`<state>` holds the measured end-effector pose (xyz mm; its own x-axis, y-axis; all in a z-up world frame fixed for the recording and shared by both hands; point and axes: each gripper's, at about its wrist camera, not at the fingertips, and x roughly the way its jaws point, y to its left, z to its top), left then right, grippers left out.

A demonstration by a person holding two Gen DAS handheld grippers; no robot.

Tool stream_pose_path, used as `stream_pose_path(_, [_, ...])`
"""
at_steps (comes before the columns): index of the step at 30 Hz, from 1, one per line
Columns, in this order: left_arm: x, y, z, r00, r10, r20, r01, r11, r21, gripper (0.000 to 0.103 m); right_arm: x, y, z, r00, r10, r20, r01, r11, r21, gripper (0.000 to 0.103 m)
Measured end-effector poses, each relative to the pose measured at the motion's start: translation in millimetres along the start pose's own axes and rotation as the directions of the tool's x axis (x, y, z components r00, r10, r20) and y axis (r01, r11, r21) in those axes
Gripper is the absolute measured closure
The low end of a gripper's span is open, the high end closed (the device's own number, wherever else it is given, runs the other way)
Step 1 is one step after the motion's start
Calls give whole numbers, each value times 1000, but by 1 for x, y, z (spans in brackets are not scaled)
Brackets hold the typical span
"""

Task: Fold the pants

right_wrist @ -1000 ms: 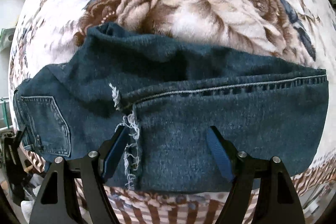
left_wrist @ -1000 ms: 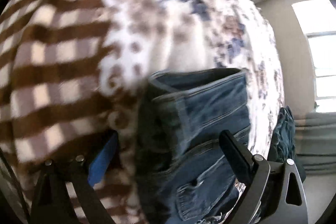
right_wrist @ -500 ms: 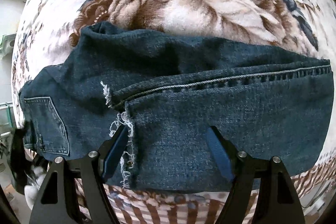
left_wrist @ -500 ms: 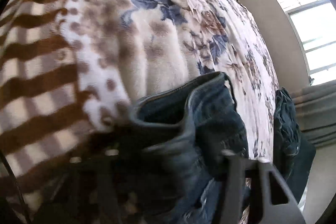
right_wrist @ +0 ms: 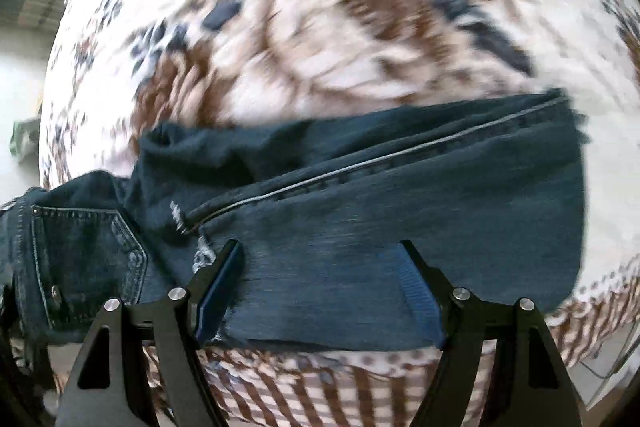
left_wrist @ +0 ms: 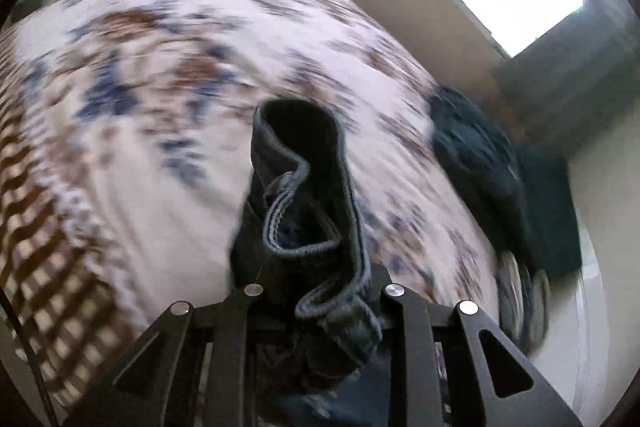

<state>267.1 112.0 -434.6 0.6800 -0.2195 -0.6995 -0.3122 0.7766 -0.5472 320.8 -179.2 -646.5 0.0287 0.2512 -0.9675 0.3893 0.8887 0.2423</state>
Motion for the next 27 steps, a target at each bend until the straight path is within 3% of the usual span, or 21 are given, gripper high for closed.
stream_pose_path(3, [14,-50,-32,991,-56,-120,68,993,96,83,-25,-36,5,999,-35,10,35,999,31,24])
stream_pose_path(5, [33,-79,-59,972,-77,-221,111,983,146,83,-37,-60,5,999,-52,7,51,997,54,24])
stream_pose_path(7, [56,-104,-90,941,-78,-330,150,968,199,83,-51,-87,0,997,-78,10,77,994,72,24])
stream_pose_path(12, [112,-136,-165,867,21,-497,177,921,346,82,-50,-153,-16,989,-135,-61,139,988,71,24])
stream_pose_path(14, [134,-140,-185,824,118,-554,134,909,394,80,-47,-177,-22,988,-131,-83,139,986,89,24])
stream_pose_path(15, [138,-141,-188,813,148,-564,117,906,406,77,-47,-188,-24,989,-115,-90,124,987,101,24])
stream_pose_path(18, [138,-153,-186,809,183,-558,117,881,458,67,-51,-210,-27,995,-58,-76,68,988,137,24])
stream_pose_path(20, [137,-164,-183,806,193,-559,130,865,485,35,-57,-219,-27,999,-14,-50,21,989,148,24])
stream_pose_path(21, [136,-166,-182,795,194,-575,140,864,484,30,-61,-221,-26,999,-3,-35,9,989,149,24])
stream_pose_path(24, [125,-171,-180,784,225,-579,116,863,492,29,-70,-225,-19,999,51,-13,-49,988,143,24])
stream_pose_path(27, [110,-178,-172,794,248,-554,79,862,500,25,-81,-218,-10,994,111,-5,-110,987,118,24])
